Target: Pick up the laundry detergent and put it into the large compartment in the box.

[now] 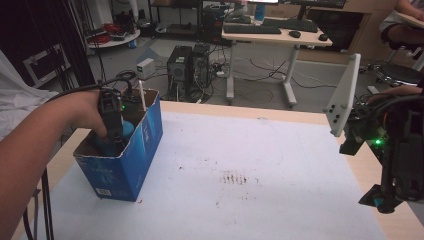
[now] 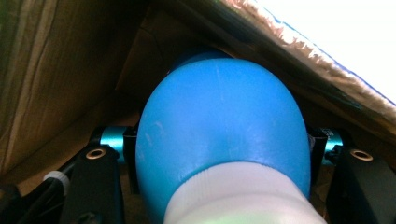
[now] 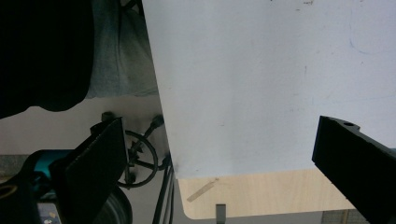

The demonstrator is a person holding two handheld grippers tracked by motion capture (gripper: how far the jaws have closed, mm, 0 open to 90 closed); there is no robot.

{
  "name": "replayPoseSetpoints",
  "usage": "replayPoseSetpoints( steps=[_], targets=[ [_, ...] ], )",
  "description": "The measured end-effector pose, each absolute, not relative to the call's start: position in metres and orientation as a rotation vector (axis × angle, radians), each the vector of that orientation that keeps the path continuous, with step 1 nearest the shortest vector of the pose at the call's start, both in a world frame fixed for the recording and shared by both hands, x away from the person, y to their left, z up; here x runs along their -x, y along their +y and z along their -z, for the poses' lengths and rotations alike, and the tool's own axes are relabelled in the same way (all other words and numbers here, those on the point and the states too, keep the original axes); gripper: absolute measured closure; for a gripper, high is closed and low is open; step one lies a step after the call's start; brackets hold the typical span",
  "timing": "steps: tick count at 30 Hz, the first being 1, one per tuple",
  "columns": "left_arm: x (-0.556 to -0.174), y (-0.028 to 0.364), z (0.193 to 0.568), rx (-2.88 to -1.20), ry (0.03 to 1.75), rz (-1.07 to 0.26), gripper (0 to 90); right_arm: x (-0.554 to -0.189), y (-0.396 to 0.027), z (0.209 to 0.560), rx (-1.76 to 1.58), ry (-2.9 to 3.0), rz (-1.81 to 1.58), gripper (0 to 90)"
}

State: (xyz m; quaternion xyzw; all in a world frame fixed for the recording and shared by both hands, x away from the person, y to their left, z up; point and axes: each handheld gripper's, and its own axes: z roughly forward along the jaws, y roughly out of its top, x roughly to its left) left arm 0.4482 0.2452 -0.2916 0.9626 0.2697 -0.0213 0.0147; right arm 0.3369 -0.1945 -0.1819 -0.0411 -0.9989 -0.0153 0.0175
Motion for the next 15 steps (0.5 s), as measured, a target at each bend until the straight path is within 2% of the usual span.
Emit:
replayPoseSetpoints(
  steps=[3, 7, 15],
  targets=[
    [-0.4489, 0.2461, 0.2915, -2.994, 0.852, 0.076, 37.7, -0.3369, -0.1947, 0.1817, 0.127, -3.104, 0.050, 2.6],
    [-0.4502, 0.2489, 0.2899, -2.989, 0.877, 0.057, 32.1, -0.3361, -0.1946, 0.1817, 0.136, -3.103, 0.043, 2.6],
    [-0.4510, 0.2506, 0.2891, -2.978, 0.879, 0.079, 32.0, -0.3367, -0.1946, 0.1821, 0.139, -3.101, 0.043, 2.6]
  ],
)
